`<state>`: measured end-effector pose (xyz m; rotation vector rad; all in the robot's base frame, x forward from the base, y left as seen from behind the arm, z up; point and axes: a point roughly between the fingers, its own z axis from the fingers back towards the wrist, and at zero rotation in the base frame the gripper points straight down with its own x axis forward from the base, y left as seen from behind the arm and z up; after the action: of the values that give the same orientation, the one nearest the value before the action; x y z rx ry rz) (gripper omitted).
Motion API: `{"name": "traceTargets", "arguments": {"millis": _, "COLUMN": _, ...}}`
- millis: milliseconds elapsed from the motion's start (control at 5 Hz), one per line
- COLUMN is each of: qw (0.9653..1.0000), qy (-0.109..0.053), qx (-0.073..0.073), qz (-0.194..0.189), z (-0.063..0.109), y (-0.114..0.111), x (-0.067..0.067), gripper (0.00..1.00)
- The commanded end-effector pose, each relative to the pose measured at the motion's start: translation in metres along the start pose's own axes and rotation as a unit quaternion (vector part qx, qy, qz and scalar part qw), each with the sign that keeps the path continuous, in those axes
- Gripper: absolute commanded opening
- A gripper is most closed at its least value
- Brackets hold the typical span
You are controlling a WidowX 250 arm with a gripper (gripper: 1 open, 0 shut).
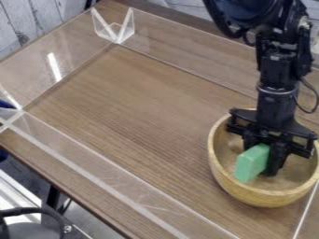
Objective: Put the green block in the brown bowl
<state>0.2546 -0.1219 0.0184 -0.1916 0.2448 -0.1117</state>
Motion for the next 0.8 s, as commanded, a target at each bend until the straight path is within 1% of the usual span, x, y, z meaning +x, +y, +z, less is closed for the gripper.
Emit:
{"name": "traceTargets", "arguments": {"millis": 0, "qw": 0.9997, "qy": 0.018, "qx": 0.009, "qz": -0.015, "z": -0.0089, "y": -0.0071, "x": -0.0049, "gripper": 0.00}}
{"name": "traceTargets", "arguments": {"millis": 400, "qw": 0.9989, "qy": 0.038, "qx": 0.026, "qz": -0.009, "z": -0.0029, "y": -0.0075, "x": -0.0033, "gripper": 0.00}}
{"name": "traceTargets", "arguments": {"millis": 600, "qw": 0.9978, "qy": 0.053, "qx": 0.037, "qz": -0.013, "z": -0.0044, "y": -0.0058, "x": -0.0084, "gripper": 0.00}}
